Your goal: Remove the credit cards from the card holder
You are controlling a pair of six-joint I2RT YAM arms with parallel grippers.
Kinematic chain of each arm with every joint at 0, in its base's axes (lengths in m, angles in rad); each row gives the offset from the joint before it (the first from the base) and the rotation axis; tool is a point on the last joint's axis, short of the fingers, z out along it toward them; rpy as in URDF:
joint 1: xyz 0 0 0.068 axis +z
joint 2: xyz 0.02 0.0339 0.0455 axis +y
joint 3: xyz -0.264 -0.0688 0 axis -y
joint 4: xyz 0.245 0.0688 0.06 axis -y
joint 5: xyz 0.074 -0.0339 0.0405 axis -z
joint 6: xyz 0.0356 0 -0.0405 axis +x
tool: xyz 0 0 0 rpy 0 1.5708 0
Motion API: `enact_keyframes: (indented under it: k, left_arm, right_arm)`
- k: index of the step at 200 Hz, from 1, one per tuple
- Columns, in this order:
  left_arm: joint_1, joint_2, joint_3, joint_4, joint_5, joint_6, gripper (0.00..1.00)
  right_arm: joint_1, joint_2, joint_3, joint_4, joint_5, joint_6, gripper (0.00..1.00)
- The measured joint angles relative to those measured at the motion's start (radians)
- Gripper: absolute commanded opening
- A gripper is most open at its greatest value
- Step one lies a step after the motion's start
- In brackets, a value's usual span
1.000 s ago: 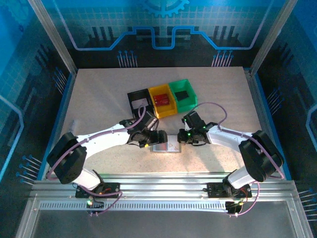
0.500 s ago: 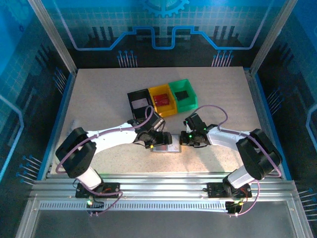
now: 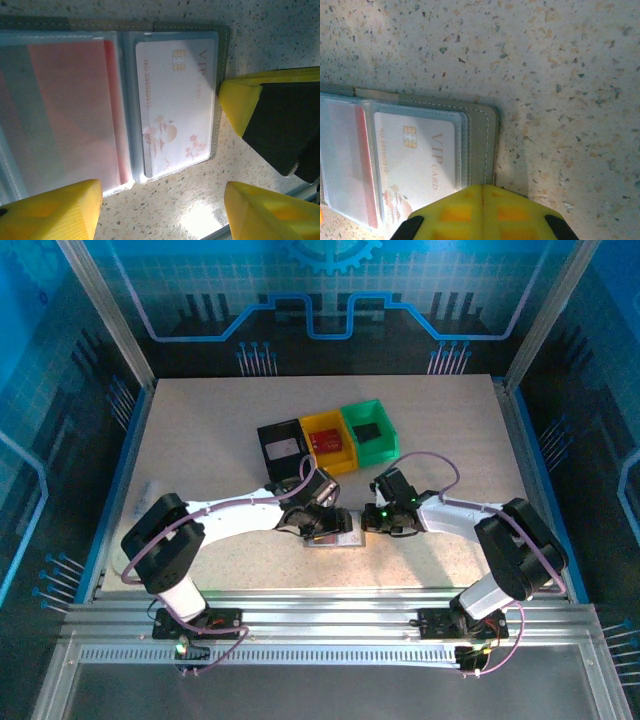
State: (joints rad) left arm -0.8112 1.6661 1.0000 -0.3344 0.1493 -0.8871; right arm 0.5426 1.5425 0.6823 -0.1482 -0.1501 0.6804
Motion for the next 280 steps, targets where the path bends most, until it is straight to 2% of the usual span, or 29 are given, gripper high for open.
enact_keyframes:
  k: [13,29,69,87,280]
  left_arm:
    - [0.0,0.005,0.0,0.012,0.004,-0.004,0.62]
    - [0.0,0.011,0.0,0.031,0.007,-0.006,0.54]
    - [-0.001,0.036,0.0,0.07,0.014,-0.011,0.5]
    - [-0.001,0.051,0.0,0.084,0.015,-0.021,0.4]
    - [-0.002,0.085,0.0,0.107,-0.023,-0.024,0.35]
  right_arm:
    - [-0.001,0.001,0.0,0.0,-0.002,0.0,0.0]
    - [-0.001,0.001,0.0,0.001,-0.005,0.0,0.0]
    - [-0.005,0.001,-0.003,0.005,-0.009,0.0,0.0]
    - [-0.007,0.0,-0.008,0.011,-0.014,0.0,0.0]
    - [-0.02,-0.013,-0.043,0.063,-0.04,0.001,0.0]
